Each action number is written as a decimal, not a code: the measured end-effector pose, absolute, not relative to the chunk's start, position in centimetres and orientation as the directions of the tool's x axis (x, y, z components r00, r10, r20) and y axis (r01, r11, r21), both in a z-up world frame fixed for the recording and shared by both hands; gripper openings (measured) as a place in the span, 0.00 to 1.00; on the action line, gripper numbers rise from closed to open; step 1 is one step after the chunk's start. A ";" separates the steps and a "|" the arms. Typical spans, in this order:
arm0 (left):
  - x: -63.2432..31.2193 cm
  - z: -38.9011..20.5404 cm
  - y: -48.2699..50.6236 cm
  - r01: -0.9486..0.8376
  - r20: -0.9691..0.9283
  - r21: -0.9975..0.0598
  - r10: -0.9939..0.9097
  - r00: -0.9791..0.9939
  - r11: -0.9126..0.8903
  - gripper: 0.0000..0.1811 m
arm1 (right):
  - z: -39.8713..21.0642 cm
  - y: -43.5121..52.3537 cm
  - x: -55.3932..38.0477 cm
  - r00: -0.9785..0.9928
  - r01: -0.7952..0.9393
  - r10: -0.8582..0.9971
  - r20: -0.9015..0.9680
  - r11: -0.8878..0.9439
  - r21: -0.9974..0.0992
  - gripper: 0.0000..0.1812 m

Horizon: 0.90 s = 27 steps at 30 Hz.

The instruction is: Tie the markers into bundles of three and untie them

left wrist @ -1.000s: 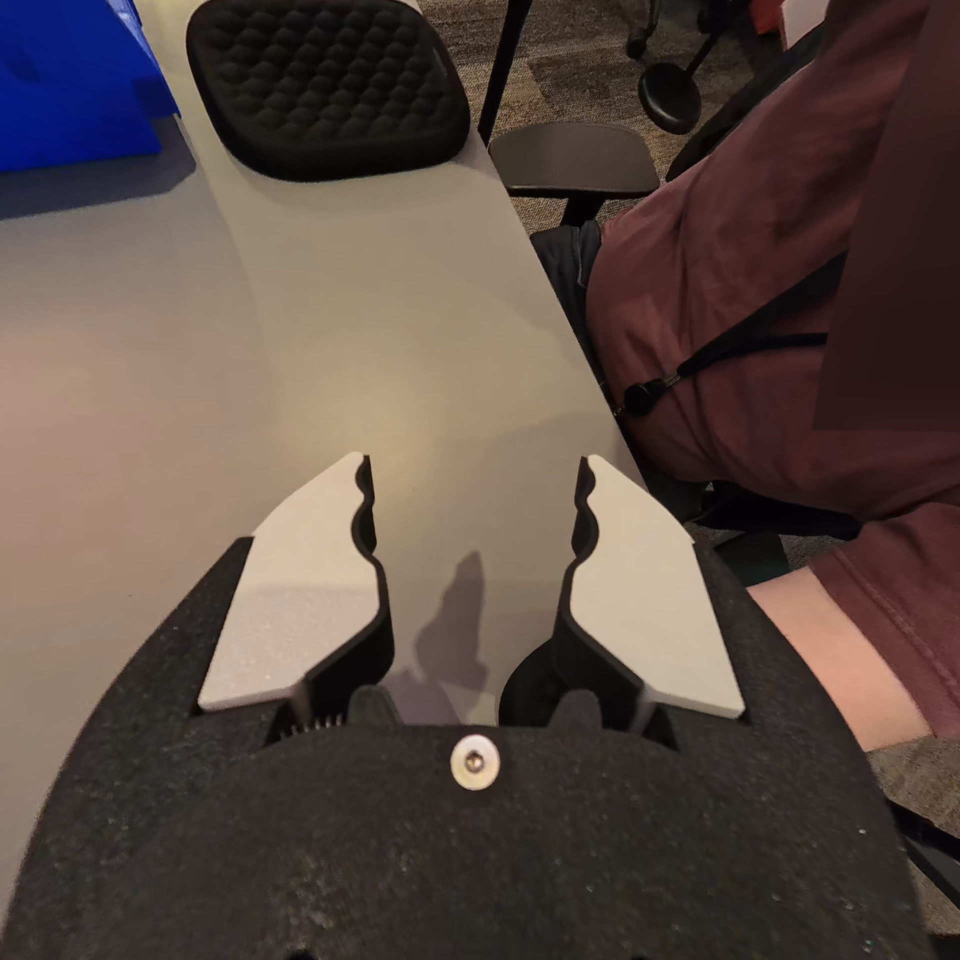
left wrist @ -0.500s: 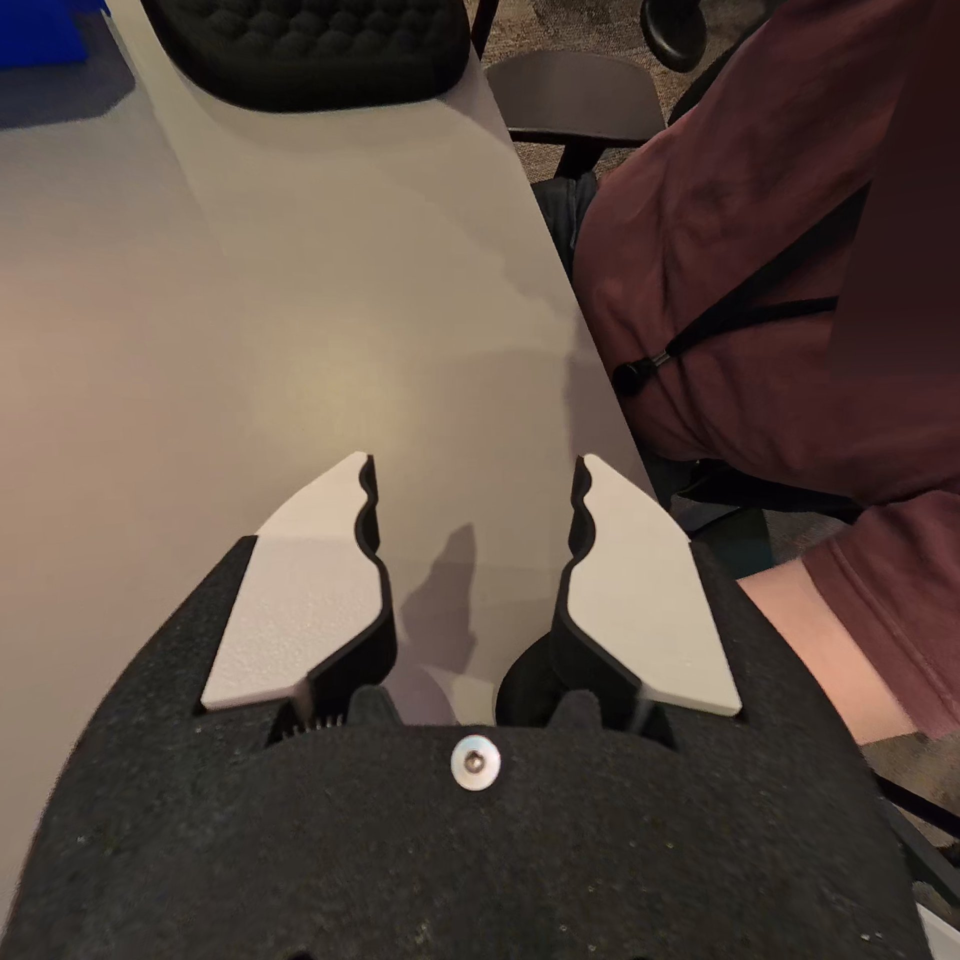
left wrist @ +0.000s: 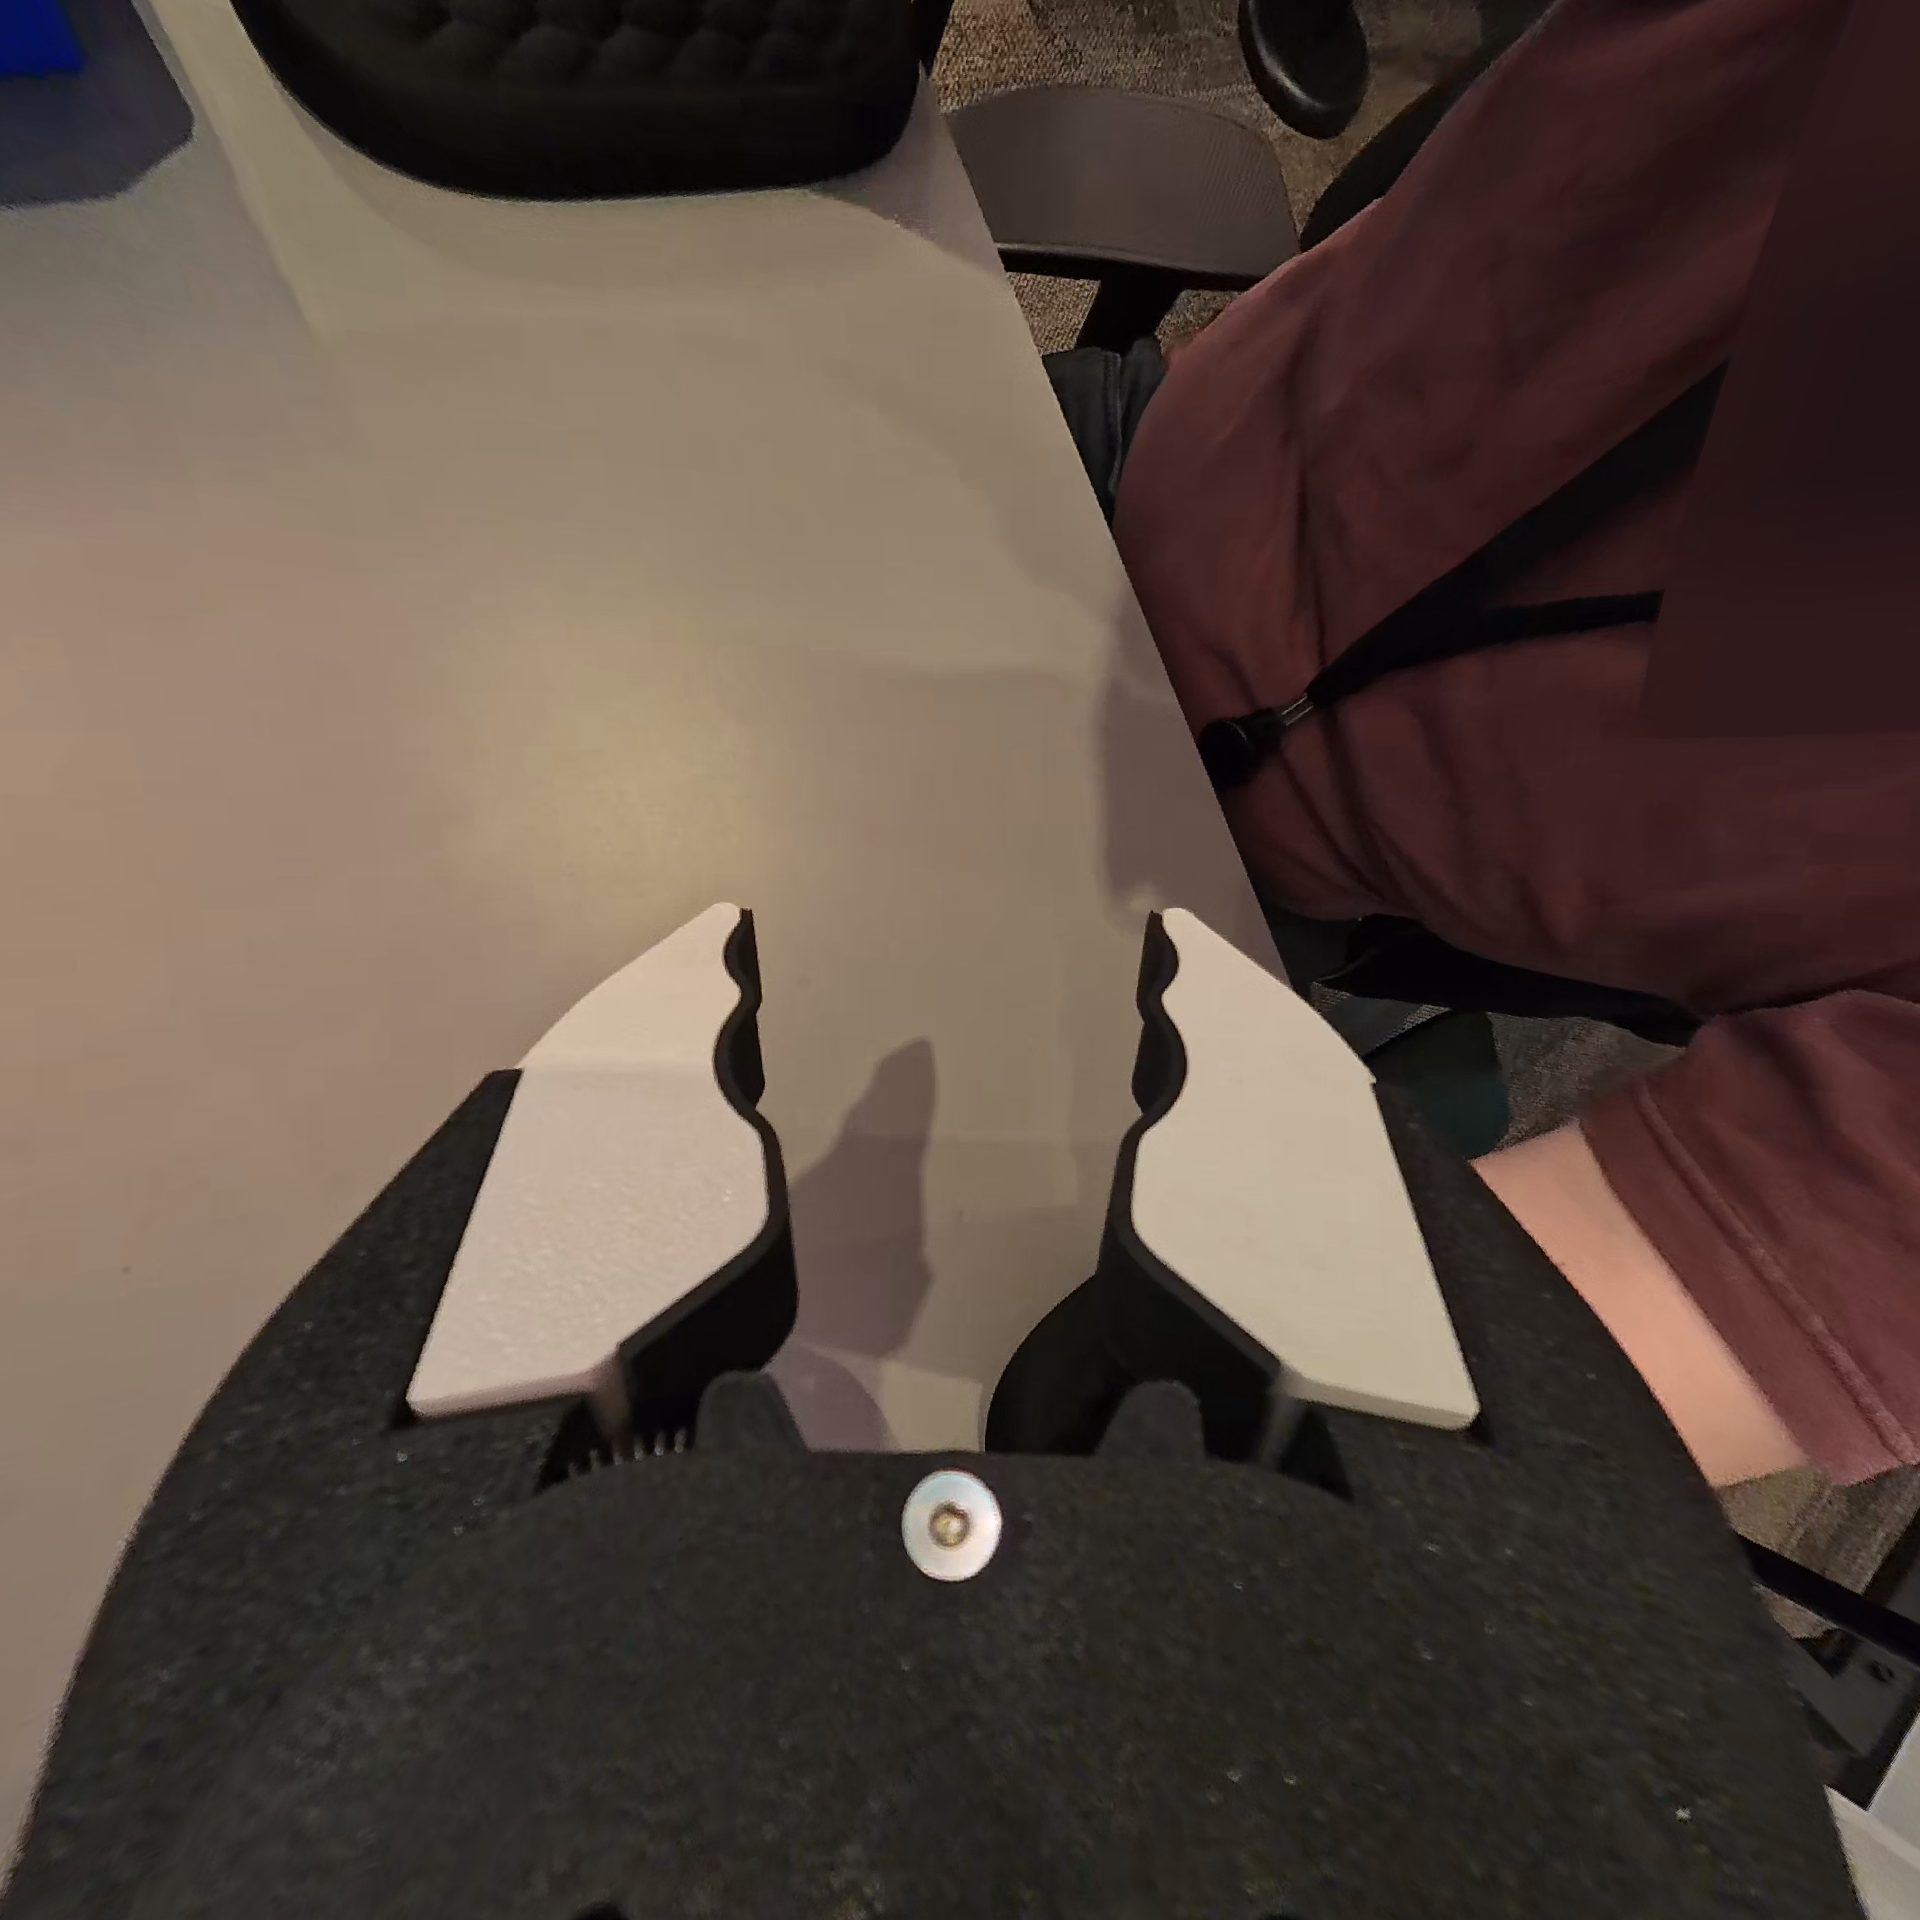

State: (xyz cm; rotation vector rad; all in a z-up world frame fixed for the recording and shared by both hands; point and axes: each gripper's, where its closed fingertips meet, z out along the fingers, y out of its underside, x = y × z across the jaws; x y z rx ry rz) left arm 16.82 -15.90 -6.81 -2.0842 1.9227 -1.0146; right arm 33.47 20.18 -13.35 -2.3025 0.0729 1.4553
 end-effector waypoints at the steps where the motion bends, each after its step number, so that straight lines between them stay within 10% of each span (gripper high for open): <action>1: 16.9 -6.8 -16.0 -0.837 0.381 -0.518 -0.924 -0.040 -0.177 0.39 | -13.4 20.3 33.7 0.464 -0.306 0.162 -0.871 -0.893 -0.329 0.13; 27: 16.3 -4.2 -16.9 -0.765 0.332 -0.629 -0.938 -0.101 -0.140 0.38 | -10.0 22.4 35.9 0.355 -0.863 -0.213 -0.910 -0.449 -0.232 0.13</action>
